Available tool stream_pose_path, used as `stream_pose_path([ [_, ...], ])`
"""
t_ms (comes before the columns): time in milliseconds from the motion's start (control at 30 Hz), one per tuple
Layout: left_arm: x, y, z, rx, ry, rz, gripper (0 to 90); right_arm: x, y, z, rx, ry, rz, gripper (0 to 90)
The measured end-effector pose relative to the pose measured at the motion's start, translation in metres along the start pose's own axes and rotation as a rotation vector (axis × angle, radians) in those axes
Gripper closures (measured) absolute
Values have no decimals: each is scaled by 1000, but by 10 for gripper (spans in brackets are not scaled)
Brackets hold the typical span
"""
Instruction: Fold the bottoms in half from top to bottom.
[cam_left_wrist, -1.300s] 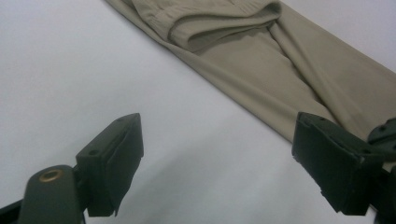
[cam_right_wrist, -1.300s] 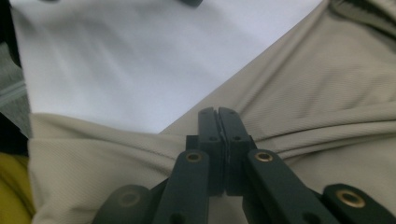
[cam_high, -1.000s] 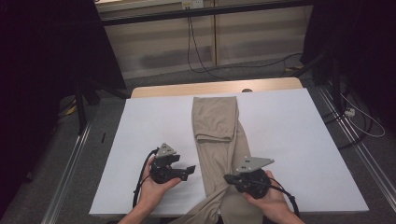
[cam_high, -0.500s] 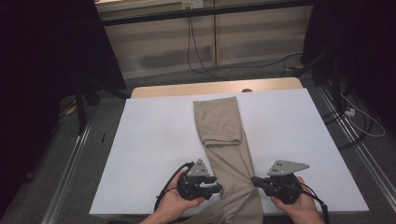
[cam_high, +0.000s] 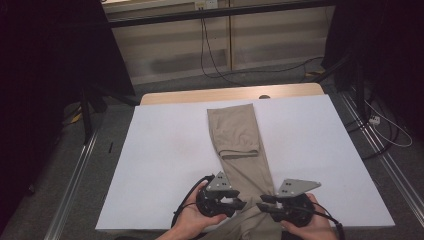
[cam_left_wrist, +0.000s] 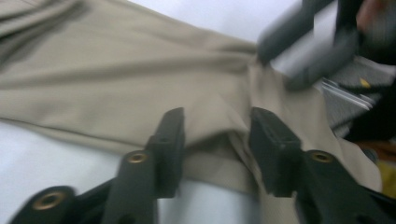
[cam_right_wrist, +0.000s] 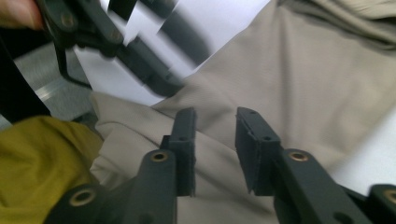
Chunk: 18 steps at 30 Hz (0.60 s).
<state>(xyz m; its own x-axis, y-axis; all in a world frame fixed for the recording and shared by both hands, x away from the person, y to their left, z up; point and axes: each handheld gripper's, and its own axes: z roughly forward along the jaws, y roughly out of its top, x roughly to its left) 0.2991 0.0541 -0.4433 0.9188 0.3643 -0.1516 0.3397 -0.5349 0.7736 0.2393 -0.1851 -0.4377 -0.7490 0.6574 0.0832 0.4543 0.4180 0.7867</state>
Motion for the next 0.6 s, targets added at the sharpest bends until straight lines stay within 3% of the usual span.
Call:
stream_pose_path([
  [33, 2, 2, 1, -8, 5, -23, 524, 2, 1, 6, 21, 6, -13, 672],
  [167, 1, 5, 10, -1, 24, 32, 445, 7, -6, 26, 106, 31, -38, 650],
  [233, 1, 4, 15, 35, 48, 81, 503, 10, -9, 26, 117, 52, -55, 841],
  [267, 2, 2, 16, 49, 59, 110, 579, 11, -10, 23, 112, 66, -63, 900],
  [333, 4, -3, 21, 78, 42, 93, 781, 12, -14, 15, 102, 88, -62, 900],
  [367, 4, -5, 21, 77, 47, 76, 828, 13, -15, 13, 103, 93, -60, 900],
  [433, 5, -4, 19, 90, 41, 78, 863, 15, -20, 7, 113, 99, -65, 900],
  [500, 8, -6, 16, 76, 37, 21, 865, 16, -25, 0, 112, 88, -65, 900],
  [600, 8, -8, 13, 80, 43, 29, 864, 16, -34, -12, 127, 79, -48, 900],
])
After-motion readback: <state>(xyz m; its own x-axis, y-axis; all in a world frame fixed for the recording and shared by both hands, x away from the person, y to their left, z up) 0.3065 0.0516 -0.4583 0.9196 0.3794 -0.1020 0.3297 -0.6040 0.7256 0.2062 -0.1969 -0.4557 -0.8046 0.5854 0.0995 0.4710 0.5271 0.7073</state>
